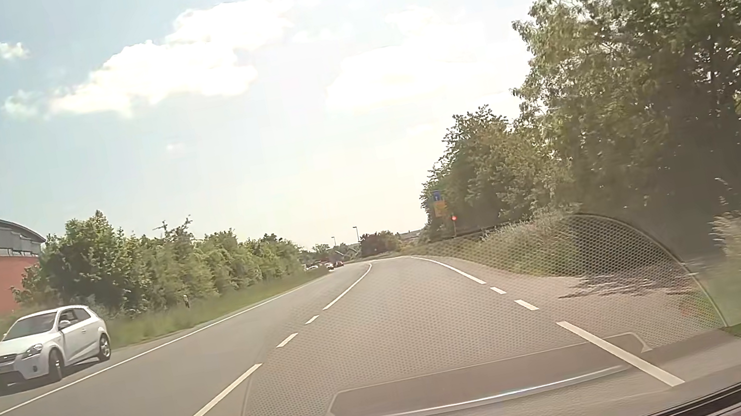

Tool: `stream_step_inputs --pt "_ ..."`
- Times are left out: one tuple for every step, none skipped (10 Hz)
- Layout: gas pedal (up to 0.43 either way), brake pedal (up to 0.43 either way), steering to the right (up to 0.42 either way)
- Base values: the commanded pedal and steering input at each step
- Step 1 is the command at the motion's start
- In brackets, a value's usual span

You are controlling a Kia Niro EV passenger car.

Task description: Follow the waypoints while adhering to traffic rules and regulations

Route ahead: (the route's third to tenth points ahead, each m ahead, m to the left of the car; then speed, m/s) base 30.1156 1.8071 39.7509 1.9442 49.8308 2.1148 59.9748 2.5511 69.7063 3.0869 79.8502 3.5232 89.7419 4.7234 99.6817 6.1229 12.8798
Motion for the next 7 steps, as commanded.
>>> stream_step_inputs --pt "0.067 0.024 -0.003" --pt "0.067 0.018 -0.003" --pt "0.067 0.024 -0.003" --pt "0.067 0.018 -0.003" --pt "0.067 0.024 -0.003" --pt "0.067 0.018 -0.003" --pt "0.067 0.024 -0.003"
